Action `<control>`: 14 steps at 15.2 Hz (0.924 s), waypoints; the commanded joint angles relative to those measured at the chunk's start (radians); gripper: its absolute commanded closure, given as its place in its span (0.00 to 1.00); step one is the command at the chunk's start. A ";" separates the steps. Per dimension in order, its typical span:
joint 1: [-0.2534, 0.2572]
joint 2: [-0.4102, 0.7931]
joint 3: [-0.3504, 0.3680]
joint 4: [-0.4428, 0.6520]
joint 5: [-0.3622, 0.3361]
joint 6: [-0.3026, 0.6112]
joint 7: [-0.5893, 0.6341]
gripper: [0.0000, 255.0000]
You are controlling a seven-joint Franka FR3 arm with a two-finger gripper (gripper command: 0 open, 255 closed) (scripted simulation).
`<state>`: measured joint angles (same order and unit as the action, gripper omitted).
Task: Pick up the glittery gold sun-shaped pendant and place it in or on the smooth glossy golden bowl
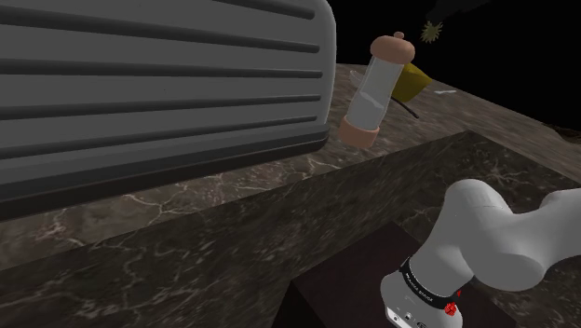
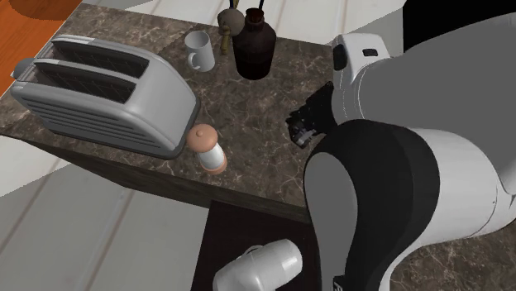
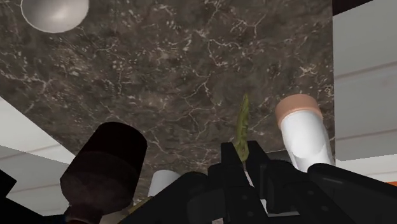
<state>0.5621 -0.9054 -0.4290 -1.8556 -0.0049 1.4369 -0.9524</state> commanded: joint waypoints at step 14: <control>0.306 0.303 -0.562 0.533 -0.043 -0.155 -0.343 1.00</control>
<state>0.8291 -0.6273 -0.9369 -1.3757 -0.0512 1.2997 -1.2710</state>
